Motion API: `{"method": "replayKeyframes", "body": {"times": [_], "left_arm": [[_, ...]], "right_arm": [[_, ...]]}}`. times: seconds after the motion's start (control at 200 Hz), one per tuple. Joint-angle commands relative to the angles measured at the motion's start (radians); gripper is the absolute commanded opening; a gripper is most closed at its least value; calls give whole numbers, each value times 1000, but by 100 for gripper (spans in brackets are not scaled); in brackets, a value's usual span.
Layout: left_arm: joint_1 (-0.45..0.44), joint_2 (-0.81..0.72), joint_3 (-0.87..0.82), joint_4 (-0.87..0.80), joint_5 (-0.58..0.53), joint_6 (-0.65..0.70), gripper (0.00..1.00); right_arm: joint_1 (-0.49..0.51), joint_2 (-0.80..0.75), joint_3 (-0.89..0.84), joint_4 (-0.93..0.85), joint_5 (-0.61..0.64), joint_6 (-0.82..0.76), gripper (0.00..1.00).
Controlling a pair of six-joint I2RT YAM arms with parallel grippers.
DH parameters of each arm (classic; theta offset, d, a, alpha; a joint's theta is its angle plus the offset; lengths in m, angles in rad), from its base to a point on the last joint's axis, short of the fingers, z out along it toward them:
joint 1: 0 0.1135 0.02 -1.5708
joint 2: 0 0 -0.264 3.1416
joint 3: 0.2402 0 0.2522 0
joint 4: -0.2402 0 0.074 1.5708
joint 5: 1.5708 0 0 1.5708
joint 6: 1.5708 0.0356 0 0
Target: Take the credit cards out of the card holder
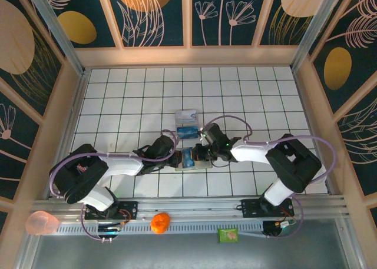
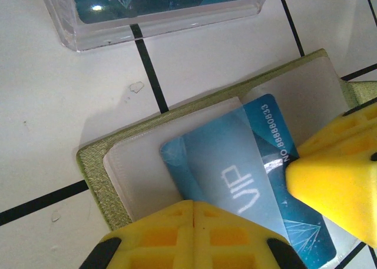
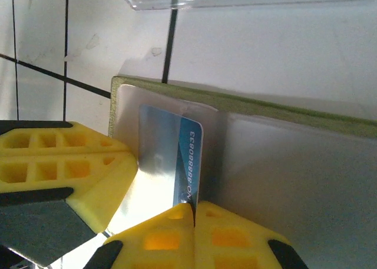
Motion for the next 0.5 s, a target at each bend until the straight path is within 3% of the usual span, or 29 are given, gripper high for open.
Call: {"method": "replayKeyframes", "body": {"times": [0.0, 0.205, 0.4, 0.495], "left_arm": [[1, -5, -17, -51, -4, -3, 0], [17, -29, -13, -45, 0, -3, 0], [82, -204, -33, 41, 90, 4, 34], [99, -277, -35, 90, 165, 31, 44]], "right_arm": [[-16, -69, -47, -21, 69, 20, 0], [-46, -233, -107, -117, 166, 24, 0], [-59, -384, -123, -111, 144, -34, 0], [-64, -433, -123, -64, 106, -62, 0]]}}
